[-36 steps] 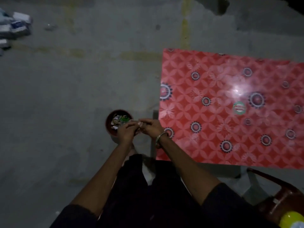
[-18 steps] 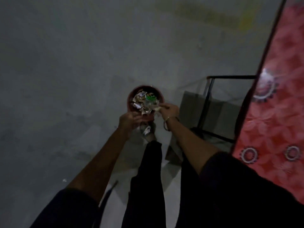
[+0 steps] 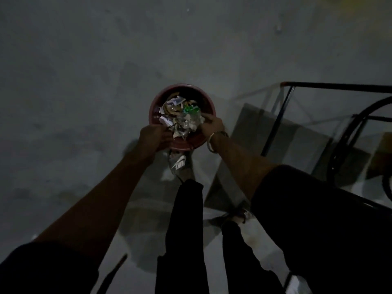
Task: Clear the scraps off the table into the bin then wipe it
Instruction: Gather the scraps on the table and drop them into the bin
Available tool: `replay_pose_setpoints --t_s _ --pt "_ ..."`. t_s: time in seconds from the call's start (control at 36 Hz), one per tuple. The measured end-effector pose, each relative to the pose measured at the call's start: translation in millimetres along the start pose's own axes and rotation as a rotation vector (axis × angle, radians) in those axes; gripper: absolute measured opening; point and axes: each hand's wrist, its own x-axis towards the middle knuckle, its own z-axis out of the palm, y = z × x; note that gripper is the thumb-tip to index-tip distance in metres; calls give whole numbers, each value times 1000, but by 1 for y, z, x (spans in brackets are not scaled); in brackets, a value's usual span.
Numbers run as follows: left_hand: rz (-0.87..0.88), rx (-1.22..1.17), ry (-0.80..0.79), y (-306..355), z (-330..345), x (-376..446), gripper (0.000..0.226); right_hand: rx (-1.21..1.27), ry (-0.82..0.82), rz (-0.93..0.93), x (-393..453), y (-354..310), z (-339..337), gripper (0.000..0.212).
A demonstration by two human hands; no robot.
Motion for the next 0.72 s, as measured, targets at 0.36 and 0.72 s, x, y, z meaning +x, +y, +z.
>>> replay_pose_setpoints --t_s 0.36,0.72 --pt "120 219 24 46 78 -179 36 87 31 -97 -205 -83 -138 25" --pt "447 270 -15 11 242 -413 18 320 146 -306 -388 -19 -362 18"
